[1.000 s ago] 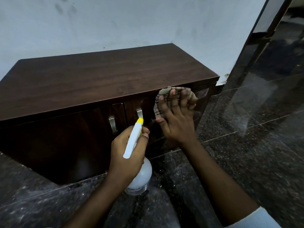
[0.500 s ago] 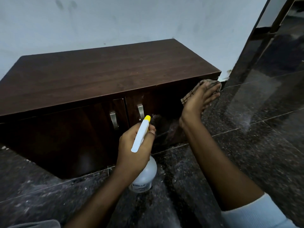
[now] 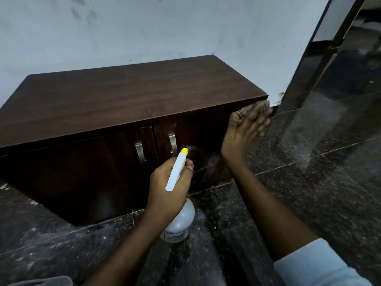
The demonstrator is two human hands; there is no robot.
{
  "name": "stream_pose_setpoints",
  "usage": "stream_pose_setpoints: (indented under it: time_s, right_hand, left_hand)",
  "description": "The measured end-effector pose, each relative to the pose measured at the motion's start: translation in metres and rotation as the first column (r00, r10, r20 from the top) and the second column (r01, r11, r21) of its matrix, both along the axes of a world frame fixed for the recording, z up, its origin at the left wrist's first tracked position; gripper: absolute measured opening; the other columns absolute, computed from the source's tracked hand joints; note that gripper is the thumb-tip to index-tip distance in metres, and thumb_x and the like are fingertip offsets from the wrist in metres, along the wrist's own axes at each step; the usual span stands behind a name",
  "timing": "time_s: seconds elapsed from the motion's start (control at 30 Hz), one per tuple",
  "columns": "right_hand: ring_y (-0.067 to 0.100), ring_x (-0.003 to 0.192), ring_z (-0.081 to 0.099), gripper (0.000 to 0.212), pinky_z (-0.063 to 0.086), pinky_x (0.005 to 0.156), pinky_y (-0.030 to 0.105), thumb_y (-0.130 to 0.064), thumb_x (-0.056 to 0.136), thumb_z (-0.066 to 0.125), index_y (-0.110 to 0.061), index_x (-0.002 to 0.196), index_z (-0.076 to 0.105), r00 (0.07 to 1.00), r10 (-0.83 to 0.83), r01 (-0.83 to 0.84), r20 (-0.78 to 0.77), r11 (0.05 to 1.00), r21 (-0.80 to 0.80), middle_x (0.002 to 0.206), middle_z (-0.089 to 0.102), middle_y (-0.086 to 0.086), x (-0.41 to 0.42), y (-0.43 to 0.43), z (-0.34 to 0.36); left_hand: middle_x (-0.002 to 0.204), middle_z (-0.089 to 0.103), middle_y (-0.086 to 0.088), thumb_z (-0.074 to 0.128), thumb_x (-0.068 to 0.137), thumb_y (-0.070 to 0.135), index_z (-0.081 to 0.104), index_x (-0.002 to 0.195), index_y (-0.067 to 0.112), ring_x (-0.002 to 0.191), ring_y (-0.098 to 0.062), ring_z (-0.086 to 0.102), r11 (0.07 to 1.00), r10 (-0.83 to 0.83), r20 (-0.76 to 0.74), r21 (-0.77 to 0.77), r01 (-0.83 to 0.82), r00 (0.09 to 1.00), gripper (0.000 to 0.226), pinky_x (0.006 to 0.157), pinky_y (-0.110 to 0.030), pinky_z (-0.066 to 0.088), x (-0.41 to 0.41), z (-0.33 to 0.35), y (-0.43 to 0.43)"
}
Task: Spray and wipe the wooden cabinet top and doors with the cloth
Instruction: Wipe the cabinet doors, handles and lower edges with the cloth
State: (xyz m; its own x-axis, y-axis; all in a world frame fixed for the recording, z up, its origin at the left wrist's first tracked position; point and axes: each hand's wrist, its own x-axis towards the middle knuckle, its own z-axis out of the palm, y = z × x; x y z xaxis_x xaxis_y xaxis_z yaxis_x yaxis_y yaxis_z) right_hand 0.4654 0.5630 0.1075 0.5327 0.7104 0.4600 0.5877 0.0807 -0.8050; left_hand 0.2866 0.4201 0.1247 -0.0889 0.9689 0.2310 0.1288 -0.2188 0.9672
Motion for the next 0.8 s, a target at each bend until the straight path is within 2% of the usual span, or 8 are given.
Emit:
stream_pose_setpoints:
  time_s: [0.13, 0.23, 0.3, 0.37, 0.47, 0.57, 0.67, 0.8]
  right_hand:
    - [0.042, 0.155, -0.015, 0.08, 0.003, 0.121, 0.066, -0.062, 0.101, 0.02, -0.018, 0.163, -0.007, 0.987, 0.025, -0.04, -0.16, 0.995, -0.089, 0.168, -0.021, 0.013, -0.019, -0.013, -0.009]
    - [0.047, 0.152, -0.019, 0.081, -0.005, 0.121, 0.066, -0.06, 0.104, 0.021, -0.012, 0.161, -0.01, 0.965, 0.155, -0.152, 0.21, 0.988, -0.029, 0.165, -0.025, 0.02, -0.039, -0.026, -0.002]
    - [0.051, 0.15, -0.022, 0.083, -0.009, 0.12, 0.067, -0.054, 0.105, 0.032, -0.016, 0.16, -0.017, 0.828, 0.232, -0.264, 0.51, 0.965, -0.011, 0.162, -0.033, 0.016, -0.051, -0.034, -0.011]
    - [0.049, 0.151, -0.023, 0.085, -0.011, 0.12, 0.065, -0.047, 0.105, 0.04, -0.018, 0.16, -0.018, 0.782, 0.265, -0.307, 0.564, 0.951, -0.021, 0.161, -0.034, 0.013, -0.047, -0.033, -0.016]
    - [0.042, 0.155, -0.014, 0.079, -0.002, 0.122, 0.065, -0.044, 0.105, 0.039, -0.012, 0.162, -0.005, 0.986, 0.145, -0.151, 0.076, 0.986, 0.071, 0.168, -0.019, 0.015, -0.037, -0.02, 0.0]
    - [0.04, 0.156, -0.007, 0.079, 0.004, 0.122, 0.065, -0.047, 0.104, 0.035, -0.008, 0.163, 0.0, 0.966, -0.015, 0.026, -0.259, 0.999, 0.041, 0.17, -0.01, 0.017, -0.047, -0.012, 0.019]
    - [0.043, 0.154, -0.015, 0.077, -0.004, 0.122, 0.064, -0.042, 0.106, 0.037, -0.012, 0.162, -0.006, 0.973, 0.167, -0.177, 0.156, 0.983, 0.052, 0.168, -0.017, 0.02, -0.078, -0.038, -0.002]
    - [0.044, 0.153, -0.014, 0.076, -0.004, 0.121, 0.068, -0.024, 0.1, 0.047, -0.022, 0.163, 0.005, 0.604, 0.329, -0.509, 0.726, 0.86, 0.034, 0.169, -0.016, 0.006, -0.094, -0.057, -0.028]
  left_hand:
    - [0.076, 0.067, -0.025, 0.063, 0.095, 0.026, 0.074, 0.089, 0.029, 0.049, -0.029, 0.051, 0.999, 0.024, 0.0, 0.022, -0.024, 1.0, 0.013, 0.049, -0.053, 0.047, 0.003, 0.0, 0.002]
    - [0.063, 0.063, -0.016, 0.063, 0.096, 0.024, 0.075, 0.089, 0.027, 0.047, -0.027, 0.05, 0.998, 0.051, 0.019, 0.032, -0.052, 0.999, 0.014, 0.049, -0.05, 0.046, 0.005, -0.01, 0.001]
    - [0.055, 0.058, -0.005, 0.064, 0.097, 0.022, 0.075, 0.09, 0.023, 0.047, -0.021, 0.051, 0.998, 0.052, 0.022, 0.044, -0.053, 0.998, 0.013, 0.049, -0.047, 0.046, 0.008, -0.017, -0.001]
    - [0.054, 0.056, -0.006, 0.064, 0.097, 0.022, 0.074, 0.091, 0.02, 0.046, -0.018, 0.051, 0.997, 0.058, 0.004, 0.04, -0.058, 0.998, 0.012, 0.048, -0.046, 0.045, 0.01, -0.023, -0.005]
    - [0.059, 0.058, -0.015, 0.064, 0.095, 0.023, 0.074, 0.09, 0.022, 0.046, -0.019, 0.05, 0.995, 0.097, 0.008, 0.026, -0.098, 0.995, 0.012, 0.047, -0.047, 0.044, 0.006, -0.027, -0.01]
    - [0.057, 0.057, -0.008, 0.063, 0.096, 0.026, 0.075, 0.094, 0.02, 0.048, -0.02, 0.051, 0.986, 0.168, 0.028, 0.017, -0.168, 0.985, 0.013, 0.049, -0.048, 0.047, -0.005, -0.029, -0.016]
    - [0.058, 0.059, -0.001, 0.063, 0.096, 0.026, 0.075, 0.095, 0.021, 0.051, -0.025, 0.053, 0.969, 0.245, 0.05, 0.013, -0.246, 0.968, 0.013, 0.052, -0.052, 0.049, -0.016, -0.031, -0.019]
    - [0.057, 0.058, 0.002, 0.063, 0.097, 0.026, 0.073, 0.094, 0.024, 0.051, -0.023, 0.054, 0.951, 0.308, 0.048, 0.017, -0.309, 0.95, 0.011, 0.051, -0.052, 0.05, -0.023, -0.037, -0.023]
